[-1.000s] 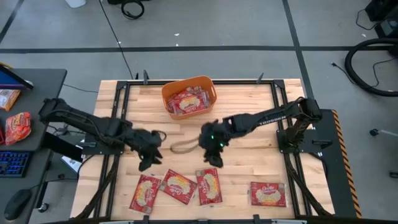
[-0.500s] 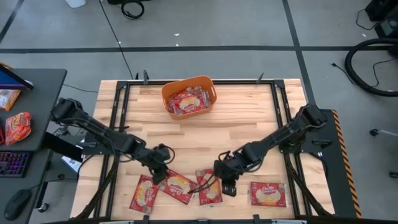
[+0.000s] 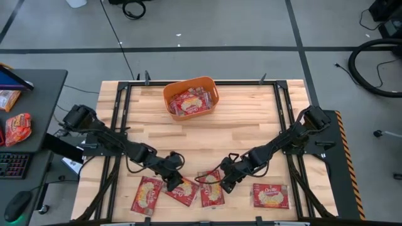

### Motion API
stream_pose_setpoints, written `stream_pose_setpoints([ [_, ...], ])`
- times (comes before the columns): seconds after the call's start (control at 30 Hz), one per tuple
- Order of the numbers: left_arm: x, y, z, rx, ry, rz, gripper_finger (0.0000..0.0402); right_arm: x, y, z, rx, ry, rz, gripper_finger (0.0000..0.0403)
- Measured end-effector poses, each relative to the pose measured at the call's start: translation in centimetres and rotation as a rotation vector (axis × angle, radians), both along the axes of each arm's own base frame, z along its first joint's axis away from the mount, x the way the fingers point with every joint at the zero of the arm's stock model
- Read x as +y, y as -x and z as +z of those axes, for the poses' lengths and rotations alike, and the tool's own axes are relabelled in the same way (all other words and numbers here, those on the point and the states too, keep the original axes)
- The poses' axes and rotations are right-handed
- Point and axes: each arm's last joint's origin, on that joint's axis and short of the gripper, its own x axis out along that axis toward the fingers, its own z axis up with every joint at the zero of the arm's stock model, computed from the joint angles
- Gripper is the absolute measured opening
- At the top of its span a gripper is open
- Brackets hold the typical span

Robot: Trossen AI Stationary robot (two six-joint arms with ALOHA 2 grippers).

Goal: Sort popcorn bags into baskets
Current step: Put the red popcorn bag into the orange bin

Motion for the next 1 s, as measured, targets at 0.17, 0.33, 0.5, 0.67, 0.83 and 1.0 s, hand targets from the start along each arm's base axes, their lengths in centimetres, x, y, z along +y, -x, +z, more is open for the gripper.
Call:
stream_pose_setpoints([
  [0.17,0.2,-0.1,0.0,-0.022,-0.032,0.061,0.0156,-0.4,0.5,-0.9,0.022,-0.008,-0.062,0.0152],
  [0.33,0.4,-0.2,0.1,-0.049,-0.073,0.116,0.0156,0.2,0.0,-1.2,-0.018,0.003,-0.114,0.0151],
  [0.5,0.3,-0.2,0.1,-0.063,-0.090,0.128,0.0156,1.0,-1.1,-2.2,-0.011,-0.003,-0.125,0.0151],
  [0.67,-0.5,0.1,0.3,-0.096,-0.113,0.069,0.0156,1.4,-1.9,-3.0,-0.020,-0.013,-0.132,0.0151],
  [0.83,-1.8,0.8,0.3,-0.110,-0.142,-0.006,0.0156,1.4,-2.0,-3.5,-0.023,0.006,-0.160,0.0148],
  [1.0,-2.4,1.2,0.2,-0.109,-0.147,-0.027,0.0156,1.3,-1.9,-3.6,-0.023,0.040,-0.168,0.0103],
])
